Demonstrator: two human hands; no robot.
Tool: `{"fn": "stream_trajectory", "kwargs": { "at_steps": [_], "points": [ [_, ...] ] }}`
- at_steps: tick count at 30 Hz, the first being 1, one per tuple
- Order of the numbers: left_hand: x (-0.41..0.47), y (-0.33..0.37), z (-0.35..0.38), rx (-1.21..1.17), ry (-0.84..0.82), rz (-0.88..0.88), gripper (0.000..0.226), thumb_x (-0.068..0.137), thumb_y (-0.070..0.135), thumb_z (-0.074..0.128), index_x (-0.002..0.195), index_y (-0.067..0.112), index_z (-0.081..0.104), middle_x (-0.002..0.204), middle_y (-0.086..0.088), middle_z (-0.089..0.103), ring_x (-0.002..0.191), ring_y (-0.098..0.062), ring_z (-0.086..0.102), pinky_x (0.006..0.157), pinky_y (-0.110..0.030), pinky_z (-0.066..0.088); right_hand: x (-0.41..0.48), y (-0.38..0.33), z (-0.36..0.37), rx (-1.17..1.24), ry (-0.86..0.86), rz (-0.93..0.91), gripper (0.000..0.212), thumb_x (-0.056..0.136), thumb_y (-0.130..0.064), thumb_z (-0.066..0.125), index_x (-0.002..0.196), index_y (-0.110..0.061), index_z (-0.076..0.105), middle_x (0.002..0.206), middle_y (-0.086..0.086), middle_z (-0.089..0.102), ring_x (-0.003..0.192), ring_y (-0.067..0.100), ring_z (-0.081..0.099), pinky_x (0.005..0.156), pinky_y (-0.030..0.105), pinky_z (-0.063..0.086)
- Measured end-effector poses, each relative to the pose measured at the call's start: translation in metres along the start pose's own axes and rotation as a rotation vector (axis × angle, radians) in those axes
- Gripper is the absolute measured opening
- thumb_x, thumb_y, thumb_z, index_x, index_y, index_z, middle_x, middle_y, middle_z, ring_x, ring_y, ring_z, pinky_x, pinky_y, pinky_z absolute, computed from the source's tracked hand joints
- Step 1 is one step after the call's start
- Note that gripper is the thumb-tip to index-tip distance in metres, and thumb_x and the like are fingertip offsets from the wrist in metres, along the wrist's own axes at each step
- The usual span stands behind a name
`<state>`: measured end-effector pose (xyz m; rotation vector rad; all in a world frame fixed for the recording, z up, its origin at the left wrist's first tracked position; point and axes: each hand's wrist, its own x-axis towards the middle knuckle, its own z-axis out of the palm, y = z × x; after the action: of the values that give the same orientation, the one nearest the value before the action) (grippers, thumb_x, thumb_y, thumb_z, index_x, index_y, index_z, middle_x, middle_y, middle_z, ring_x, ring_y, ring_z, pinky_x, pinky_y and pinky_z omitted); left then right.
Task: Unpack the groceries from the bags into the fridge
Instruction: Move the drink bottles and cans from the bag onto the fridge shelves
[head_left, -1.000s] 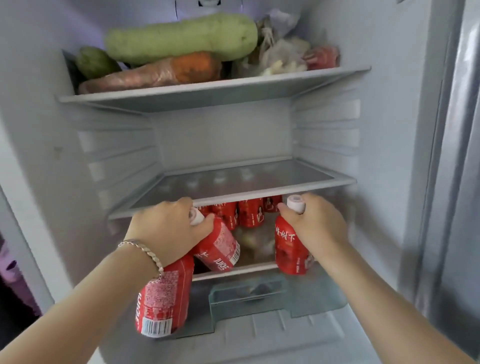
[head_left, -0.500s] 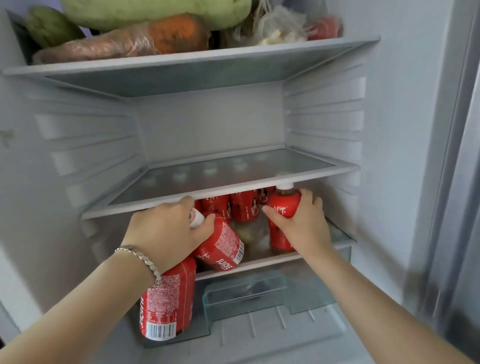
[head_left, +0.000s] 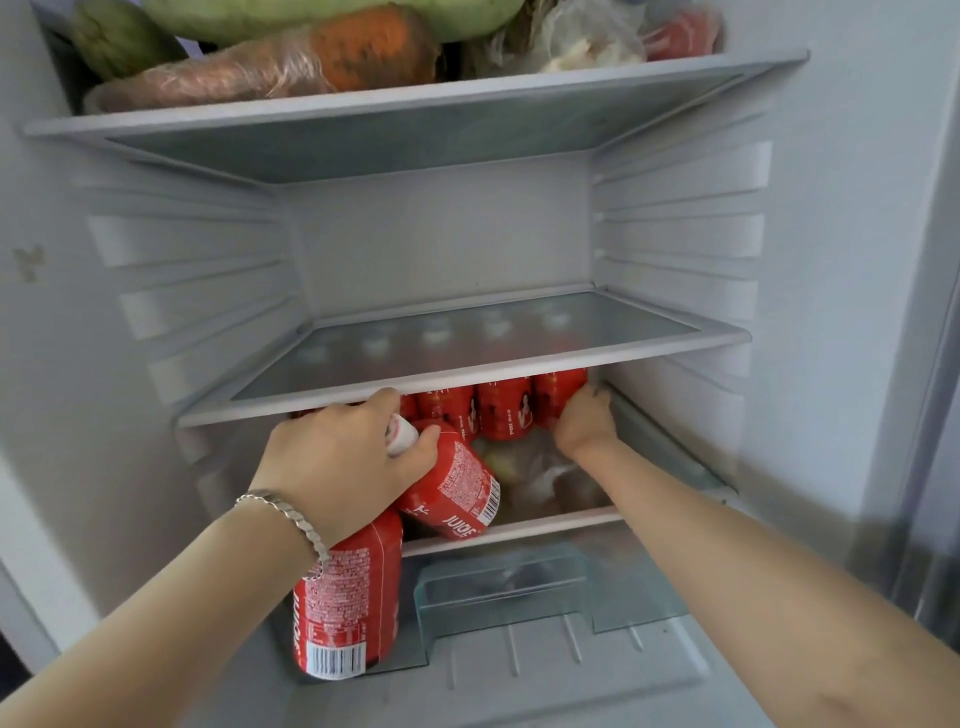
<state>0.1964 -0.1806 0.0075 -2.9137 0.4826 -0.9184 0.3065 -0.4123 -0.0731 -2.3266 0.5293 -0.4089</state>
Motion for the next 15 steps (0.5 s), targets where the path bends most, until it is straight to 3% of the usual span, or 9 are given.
{"fn": "stream_trajectory", "kwargs": {
  "at_steps": [3,5,7,9,11,15],
  "points": [
    [-0.001,0.001,0.001,-0.008,0.025,-0.018,0.039,0.084,0.064,0.032,0.081,0.026,0.039,0.059,0.01,0.044,0.055,-0.009,0.041,0.046,-0.02,0.024,-0.003,0.004,-0.01,-0.087,-0.114,-0.053,0.032,0.082,-0.013,0.045,0.111,-0.003,0.052,0.118,0.016,0.053,0.119,0.036,0.045,0.093,0.032,0.034],
    [-0.002,0.002,0.001,-0.025,0.028,-0.028,0.039,0.084,0.064,0.032,0.08,0.025,0.039,0.059,0.009,0.045,0.053,-0.008,0.04,0.046,-0.02,0.025,-0.024,0.002,-0.022,-0.094,-0.245,-0.1,0.039,0.066,-0.02,0.052,0.103,-0.007,0.05,0.113,0.014,0.055,0.114,0.034,0.051,0.089,0.03,0.039],
    [-0.002,0.001,0.001,-0.037,0.035,-0.03,0.04,0.084,0.064,0.033,0.081,0.025,0.039,0.059,0.009,0.046,0.052,-0.007,0.039,0.046,-0.02,0.025,-0.062,-0.005,-0.033,0.018,-0.438,-0.289,0.067,0.067,-0.022,0.071,0.128,-0.015,0.045,0.131,0.007,0.047,0.121,0.022,0.049,0.1,0.035,0.044],
    [-0.002,0.0,0.001,-0.033,0.048,-0.026,0.039,0.084,0.063,0.033,0.081,0.025,0.039,0.059,0.009,0.045,0.051,-0.007,0.039,0.046,-0.019,0.025,-0.105,-0.02,-0.033,0.207,-0.58,-0.51,0.1,0.071,-0.026,0.079,0.148,-0.027,0.016,0.147,-0.007,0.027,0.133,0.01,0.033,0.111,0.037,0.034],
    [-0.002,0.0,0.0,-0.039,0.054,-0.012,0.037,0.085,0.063,0.033,0.08,0.026,0.037,0.058,0.009,0.044,0.053,-0.008,0.04,0.047,-0.02,0.027,-0.132,-0.037,-0.024,0.368,-0.536,-0.641,0.105,0.069,-0.029,0.081,0.147,-0.035,0.011,0.148,-0.01,0.028,0.133,0.008,0.037,0.109,0.037,0.038],
    [-0.004,-0.002,-0.002,-0.137,-0.015,-0.004,0.036,0.084,0.068,0.032,0.086,0.032,0.036,0.068,0.013,0.045,0.068,-0.01,0.048,0.062,-0.024,0.036,-0.139,-0.055,-0.01,0.336,-0.285,-0.7,0.088,0.058,-0.03,0.084,0.133,-0.032,0.039,0.126,-0.009,0.053,0.113,0.009,0.053,0.097,0.034,0.048]
  ]
}}
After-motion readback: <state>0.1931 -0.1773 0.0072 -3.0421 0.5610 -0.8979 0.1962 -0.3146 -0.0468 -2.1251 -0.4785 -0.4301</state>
